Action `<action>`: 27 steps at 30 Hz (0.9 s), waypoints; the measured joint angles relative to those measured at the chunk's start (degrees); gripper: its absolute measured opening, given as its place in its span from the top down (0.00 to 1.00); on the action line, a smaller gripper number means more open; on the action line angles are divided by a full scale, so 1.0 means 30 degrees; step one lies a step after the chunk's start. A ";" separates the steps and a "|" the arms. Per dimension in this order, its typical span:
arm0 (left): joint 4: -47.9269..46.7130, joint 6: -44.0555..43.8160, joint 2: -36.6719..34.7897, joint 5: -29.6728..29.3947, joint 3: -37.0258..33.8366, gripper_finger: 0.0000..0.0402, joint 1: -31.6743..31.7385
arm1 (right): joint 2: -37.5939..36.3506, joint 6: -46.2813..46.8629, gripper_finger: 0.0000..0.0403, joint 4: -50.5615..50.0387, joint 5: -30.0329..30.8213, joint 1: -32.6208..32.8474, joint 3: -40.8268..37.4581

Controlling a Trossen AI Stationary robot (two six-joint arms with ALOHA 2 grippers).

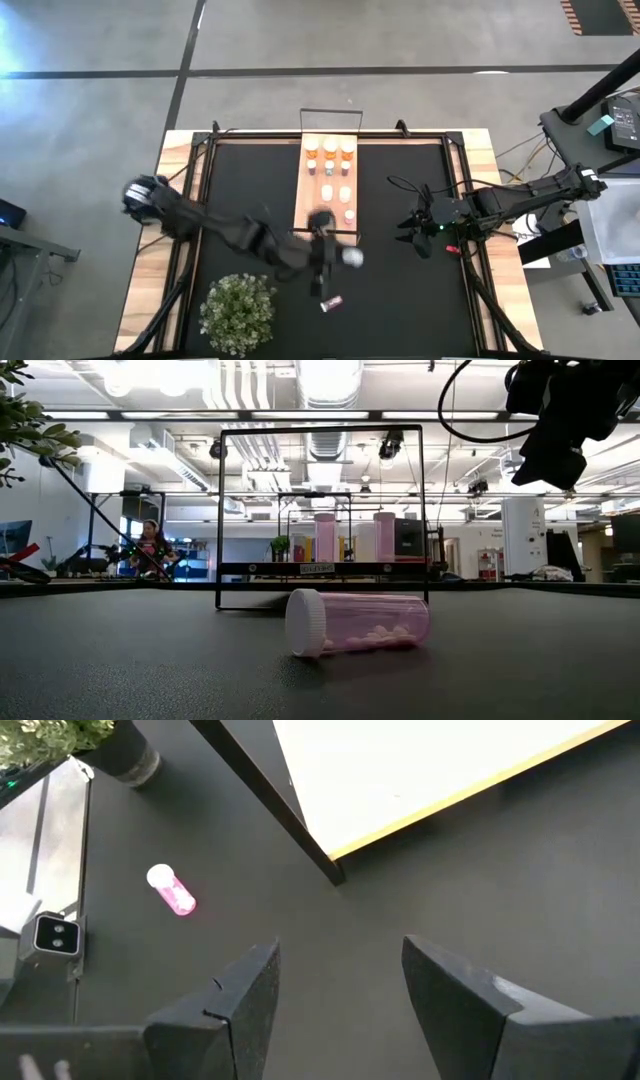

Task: Pick and place medicine bottles onto shelf by color
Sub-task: Put the white pill bottle aligned with the other white pill bottles on the shelf

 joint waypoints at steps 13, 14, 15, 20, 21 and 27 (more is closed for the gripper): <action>-0.7042 -0.0501 -0.3574 -0.3549 -0.0290 0.69 0.4479 | 0.0000 0.0007 0.50 0.0084 -0.0006 0.0000 0.0000; -0.7682 -0.0910 -0.3449 -0.3534 -0.0299 0.69 0.4874 | 0.0000 0.0002 0.50 0.0087 -0.0006 0.0000 0.0000; -0.8326 -0.1184 -0.3352 -0.3467 -0.0299 0.69 0.5251 | 0.0000 0.0003 0.50 0.0093 -0.0001 0.0000 0.0000; -0.9681 -0.1220 -0.3333 -0.3283 -0.1041 0.69 0.6829 | 0.0000 0.0002 0.50 0.0124 -0.0006 0.0000 0.0000; -0.9669 -0.1224 -0.3424 -0.3283 -0.1355 0.69 0.7170 | 0.0000 0.0007 0.50 0.0124 -0.0003 0.0000 0.0000; -0.8988 -0.1235 -0.3518 -0.2713 -0.3751 0.69 0.9060 | 0.0000 0.0007 0.50 0.0131 -0.0006 0.0000 0.0000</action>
